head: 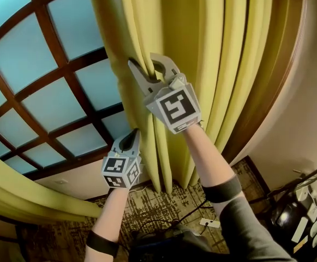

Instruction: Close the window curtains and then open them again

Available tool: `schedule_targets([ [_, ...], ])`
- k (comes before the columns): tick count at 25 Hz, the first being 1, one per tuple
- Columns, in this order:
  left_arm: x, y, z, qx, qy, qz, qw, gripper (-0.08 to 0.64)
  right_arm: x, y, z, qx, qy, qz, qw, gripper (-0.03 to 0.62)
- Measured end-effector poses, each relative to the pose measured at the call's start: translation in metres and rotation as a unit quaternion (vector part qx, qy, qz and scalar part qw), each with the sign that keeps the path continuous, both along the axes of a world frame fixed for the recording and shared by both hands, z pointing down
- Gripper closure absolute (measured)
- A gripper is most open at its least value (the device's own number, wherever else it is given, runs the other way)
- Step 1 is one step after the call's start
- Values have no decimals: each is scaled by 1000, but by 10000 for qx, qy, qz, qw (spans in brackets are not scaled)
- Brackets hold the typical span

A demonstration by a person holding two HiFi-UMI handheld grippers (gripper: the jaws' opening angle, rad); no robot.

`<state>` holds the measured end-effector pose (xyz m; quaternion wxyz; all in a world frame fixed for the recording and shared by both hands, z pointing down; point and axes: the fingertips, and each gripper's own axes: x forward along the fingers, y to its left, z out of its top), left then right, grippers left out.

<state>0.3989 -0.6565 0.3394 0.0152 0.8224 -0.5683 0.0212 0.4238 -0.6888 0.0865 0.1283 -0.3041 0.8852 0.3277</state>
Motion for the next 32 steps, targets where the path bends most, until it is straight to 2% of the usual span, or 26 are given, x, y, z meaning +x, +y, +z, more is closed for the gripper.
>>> schedule_targets([
  [6, -6, 3, 3, -34, 22, -73, 10000, 559, -21, 14, 0, 511, 646, -274, 9962, 543],
  [12, -32, 11, 1, -31, 91, -367, 9993, 559, -62, 40, -4, 1217, 1284, -565, 9826, 535],
  [23, -91, 32, -15, 187, 134, -992, 9948, 559, -129, 88, -18, 1950, 1658, -1194, 9593, 534],
  [32, -146, 45, -27, 295, 206, -1368, 9899, 559, -183, 113, -28, 2320, 1849, -1706, 9396, 534],
])
